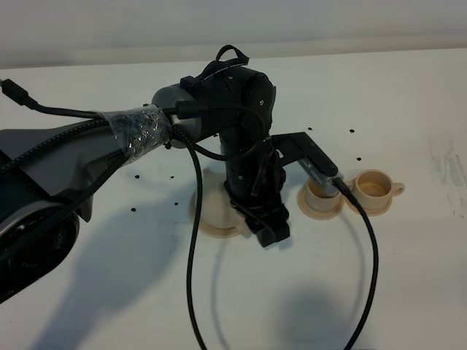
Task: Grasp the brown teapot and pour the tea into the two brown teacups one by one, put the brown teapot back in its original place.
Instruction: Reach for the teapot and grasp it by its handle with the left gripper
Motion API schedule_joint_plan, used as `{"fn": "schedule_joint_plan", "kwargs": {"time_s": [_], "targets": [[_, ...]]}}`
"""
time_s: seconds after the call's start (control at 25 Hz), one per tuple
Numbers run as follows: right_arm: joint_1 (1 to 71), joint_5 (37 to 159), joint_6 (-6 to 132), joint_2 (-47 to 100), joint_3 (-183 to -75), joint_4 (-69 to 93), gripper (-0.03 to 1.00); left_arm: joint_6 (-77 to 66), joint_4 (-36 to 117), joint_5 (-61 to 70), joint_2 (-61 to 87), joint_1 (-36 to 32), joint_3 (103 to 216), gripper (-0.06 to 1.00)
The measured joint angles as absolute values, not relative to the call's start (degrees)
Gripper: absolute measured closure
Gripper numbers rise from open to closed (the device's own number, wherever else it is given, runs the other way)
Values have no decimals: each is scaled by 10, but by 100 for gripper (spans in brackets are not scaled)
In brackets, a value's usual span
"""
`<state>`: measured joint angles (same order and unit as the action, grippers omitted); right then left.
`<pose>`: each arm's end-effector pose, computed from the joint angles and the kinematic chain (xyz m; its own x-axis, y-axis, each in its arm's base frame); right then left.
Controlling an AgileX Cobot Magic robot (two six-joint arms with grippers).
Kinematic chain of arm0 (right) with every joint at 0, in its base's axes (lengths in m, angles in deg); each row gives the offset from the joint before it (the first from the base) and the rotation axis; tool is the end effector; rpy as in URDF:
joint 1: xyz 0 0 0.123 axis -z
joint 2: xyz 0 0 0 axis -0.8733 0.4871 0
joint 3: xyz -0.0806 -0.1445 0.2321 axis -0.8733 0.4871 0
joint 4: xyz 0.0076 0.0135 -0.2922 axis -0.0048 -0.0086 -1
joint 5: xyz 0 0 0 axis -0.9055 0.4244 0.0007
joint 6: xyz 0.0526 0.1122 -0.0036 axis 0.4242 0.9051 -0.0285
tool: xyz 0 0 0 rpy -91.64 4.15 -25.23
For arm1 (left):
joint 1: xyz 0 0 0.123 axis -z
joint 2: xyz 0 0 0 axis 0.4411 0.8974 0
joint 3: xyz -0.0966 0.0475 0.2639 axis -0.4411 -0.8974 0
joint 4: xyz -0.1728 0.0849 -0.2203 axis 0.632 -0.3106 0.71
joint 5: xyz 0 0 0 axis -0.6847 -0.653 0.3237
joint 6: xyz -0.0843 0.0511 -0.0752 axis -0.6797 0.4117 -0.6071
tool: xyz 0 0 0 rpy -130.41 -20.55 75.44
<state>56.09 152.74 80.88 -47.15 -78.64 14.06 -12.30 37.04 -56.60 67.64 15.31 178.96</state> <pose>0.0513 0.0236 0.2850 -0.4693 -0.0486 -0.8817 -0.2236 0.9725 0.0654 0.3482 -0.3332 0.1012 -0.4265 0.9004 -0.0854 0.9008 0.4144 -0.1294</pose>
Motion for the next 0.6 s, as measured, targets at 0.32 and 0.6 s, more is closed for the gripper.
{"fn": "schedule_joint_plan", "kwargs": {"time_s": [0.32,0.6], "targets": [[561,1527,809,-471,-786,141,76,-107,343,-596,676,154,1790,43],[561,1527,809,-471,-786,141,76,-100,332,-596,676,154,1790,43]]}}
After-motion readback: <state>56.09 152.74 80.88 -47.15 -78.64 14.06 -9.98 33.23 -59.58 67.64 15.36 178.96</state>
